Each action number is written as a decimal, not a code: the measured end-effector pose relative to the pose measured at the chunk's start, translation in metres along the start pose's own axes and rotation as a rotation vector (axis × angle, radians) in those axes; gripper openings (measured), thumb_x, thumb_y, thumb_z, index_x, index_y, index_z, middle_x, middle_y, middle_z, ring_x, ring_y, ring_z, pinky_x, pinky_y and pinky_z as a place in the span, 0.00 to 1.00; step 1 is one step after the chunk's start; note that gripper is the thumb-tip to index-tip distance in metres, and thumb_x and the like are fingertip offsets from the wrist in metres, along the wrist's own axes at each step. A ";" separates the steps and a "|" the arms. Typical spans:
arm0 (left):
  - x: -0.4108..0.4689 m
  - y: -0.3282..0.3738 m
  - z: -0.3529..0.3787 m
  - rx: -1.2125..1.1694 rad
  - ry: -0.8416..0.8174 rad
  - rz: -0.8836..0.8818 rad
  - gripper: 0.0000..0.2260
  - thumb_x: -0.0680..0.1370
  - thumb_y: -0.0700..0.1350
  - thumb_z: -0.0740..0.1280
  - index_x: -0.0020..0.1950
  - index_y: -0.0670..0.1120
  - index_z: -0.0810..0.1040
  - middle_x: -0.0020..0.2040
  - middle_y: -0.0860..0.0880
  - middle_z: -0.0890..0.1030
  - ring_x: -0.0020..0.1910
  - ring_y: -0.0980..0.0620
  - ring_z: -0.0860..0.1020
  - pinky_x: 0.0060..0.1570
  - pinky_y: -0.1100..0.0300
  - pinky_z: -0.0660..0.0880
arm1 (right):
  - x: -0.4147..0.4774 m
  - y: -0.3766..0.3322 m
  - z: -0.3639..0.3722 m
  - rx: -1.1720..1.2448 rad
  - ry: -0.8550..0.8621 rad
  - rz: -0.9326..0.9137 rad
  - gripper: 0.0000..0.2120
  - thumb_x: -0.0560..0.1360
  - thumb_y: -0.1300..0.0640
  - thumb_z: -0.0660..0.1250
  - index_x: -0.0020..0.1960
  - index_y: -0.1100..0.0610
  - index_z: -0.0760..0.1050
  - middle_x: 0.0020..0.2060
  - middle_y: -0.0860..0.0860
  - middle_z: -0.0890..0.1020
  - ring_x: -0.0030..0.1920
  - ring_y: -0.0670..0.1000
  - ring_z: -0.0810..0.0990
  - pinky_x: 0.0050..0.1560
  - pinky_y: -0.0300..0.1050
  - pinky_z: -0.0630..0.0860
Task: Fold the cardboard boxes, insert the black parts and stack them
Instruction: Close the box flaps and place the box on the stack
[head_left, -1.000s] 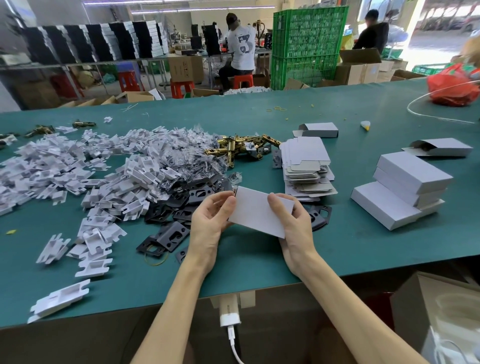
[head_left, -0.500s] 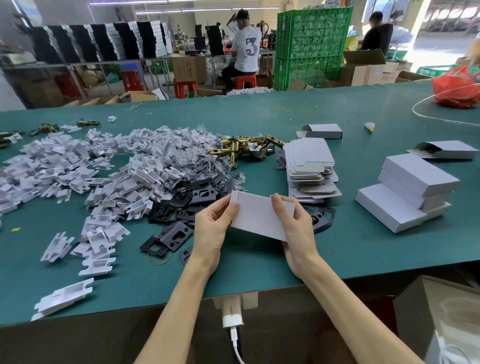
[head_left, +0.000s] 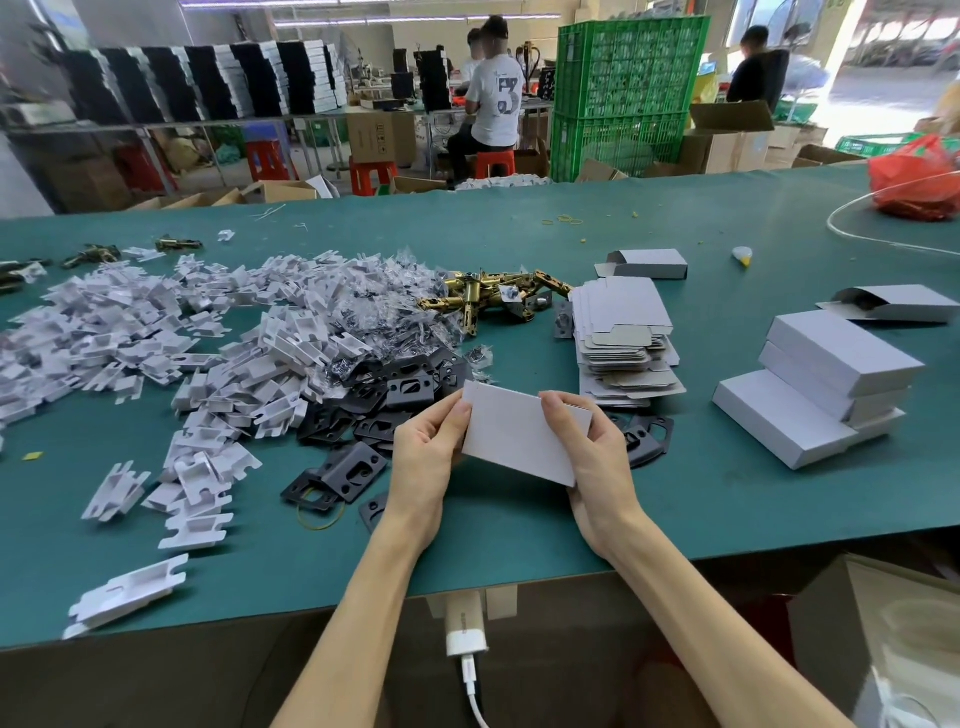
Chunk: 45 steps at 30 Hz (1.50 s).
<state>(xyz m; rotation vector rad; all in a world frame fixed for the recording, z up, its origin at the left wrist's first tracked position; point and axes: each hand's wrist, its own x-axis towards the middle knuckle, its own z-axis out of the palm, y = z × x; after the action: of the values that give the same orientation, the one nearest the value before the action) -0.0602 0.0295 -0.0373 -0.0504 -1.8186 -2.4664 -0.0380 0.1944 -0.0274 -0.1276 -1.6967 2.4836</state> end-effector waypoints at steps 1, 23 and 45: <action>0.000 0.000 0.001 0.013 -0.004 0.006 0.09 0.84 0.44 0.67 0.59 0.50 0.86 0.56 0.45 0.87 0.53 0.49 0.84 0.52 0.55 0.82 | 0.000 0.000 0.000 -0.001 0.003 0.007 0.25 0.67 0.41 0.77 0.56 0.57 0.79 0.47 0.52 0.84 0.47 0.51 0.82 0.44 0.46 0.79; -0.002 0.001 0.002 0.175 -0.057 0.046 0.15 0.86 0.40 0.61 0.73 0.46 0.78 0.65 0.51 0.84 0.64 0.52 0.80 0.69 0.50 0.75 | 0.004 0.004 -0.001 -0.030 0.036 0.016 0.26 0.69 0.37 0.75 0.52 0.57 0.76 0.45 0.53 0.81 0.45 0.50 0.81 0.45 0.46 0.77; -0.006 0.010 0.006 0.029 -0.094 -0.021 0.17 0.86 0.37 0.60 0.74 0.44 0.76 0.68 0.46 0.81 0.63 0.50 0.79 0.68 0.52 0.75 | 0.005 0.005 0.000 -0.050 0.038 0.023 0.22 0.70 0.38 0.74 0.47 0.56 0.74 0.43 0.53 0.79 0.43 0.50 0.79 0.44 0.47 0.74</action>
<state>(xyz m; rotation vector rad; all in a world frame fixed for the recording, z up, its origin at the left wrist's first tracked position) -0.0531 0.0327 -0.0267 -0.1490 -1.9008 -2.4908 -0.0434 0.1934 -0.0321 -0.2000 -1.7525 2.4396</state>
